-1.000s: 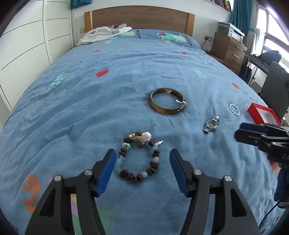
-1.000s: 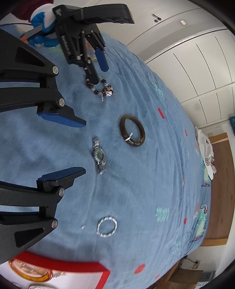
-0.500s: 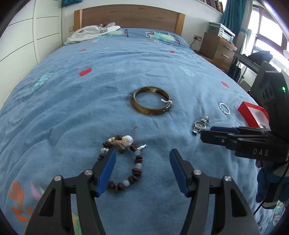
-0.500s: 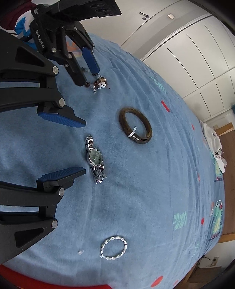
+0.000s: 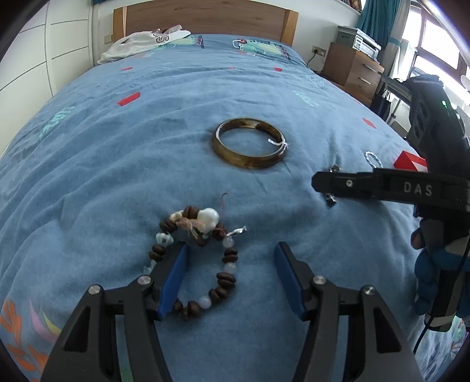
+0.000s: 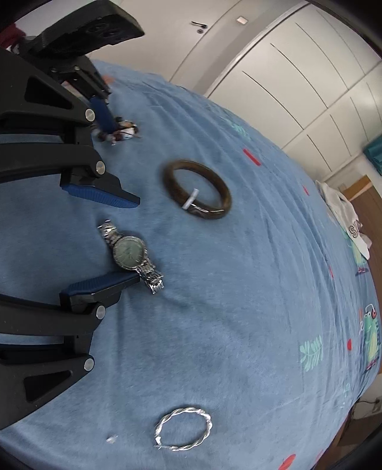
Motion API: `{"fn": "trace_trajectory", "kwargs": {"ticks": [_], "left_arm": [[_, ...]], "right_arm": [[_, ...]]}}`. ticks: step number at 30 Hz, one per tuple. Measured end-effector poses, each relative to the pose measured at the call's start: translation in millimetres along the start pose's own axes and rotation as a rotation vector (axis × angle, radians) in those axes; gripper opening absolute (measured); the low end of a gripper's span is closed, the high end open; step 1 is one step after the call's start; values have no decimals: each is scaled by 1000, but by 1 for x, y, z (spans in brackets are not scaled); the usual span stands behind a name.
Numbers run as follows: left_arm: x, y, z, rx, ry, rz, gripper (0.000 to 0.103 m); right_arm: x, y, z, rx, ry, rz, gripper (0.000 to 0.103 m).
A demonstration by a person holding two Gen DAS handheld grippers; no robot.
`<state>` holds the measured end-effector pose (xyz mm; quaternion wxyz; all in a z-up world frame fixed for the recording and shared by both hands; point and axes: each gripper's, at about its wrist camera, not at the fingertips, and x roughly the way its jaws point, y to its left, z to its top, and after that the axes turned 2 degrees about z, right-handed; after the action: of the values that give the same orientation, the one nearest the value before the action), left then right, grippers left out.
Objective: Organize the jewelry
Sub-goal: 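Grasp the beaded bracelet with the left tool while the right tool grasps the silver watch, then carry the beaded bracelet in the left tool over the box while the right tool carries the watch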
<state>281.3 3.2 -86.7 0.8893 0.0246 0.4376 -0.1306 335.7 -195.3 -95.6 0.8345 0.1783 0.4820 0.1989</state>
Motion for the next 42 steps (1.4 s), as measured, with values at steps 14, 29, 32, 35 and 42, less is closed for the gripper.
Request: {"fn": "trace_trajectory", "kwargs": {"ticks": [14, 29, 32, 35, 42], "left_arm": [[-18, -10, 3, 16, -21, 62, 10], [-91, -107, 35, 80, -107, -60, 10], [-101, -139, 47, 93, -126, -111, 10], [-108, -178, 61, 105, -139, -169, 10], [-102, -271, 87, 166, -143, -288, 10]], "right_arm": [[-15, 9, -7, -81, -21, -30, 24], [-159, -14, -30, -80, -155, -73, 24], [-202, -36, -31, -77, -192, -120, 24], [-236, -58, -33, -65, -221, -156, 24], [-295, -112, -42, -46, -244, -236, 24]]}}
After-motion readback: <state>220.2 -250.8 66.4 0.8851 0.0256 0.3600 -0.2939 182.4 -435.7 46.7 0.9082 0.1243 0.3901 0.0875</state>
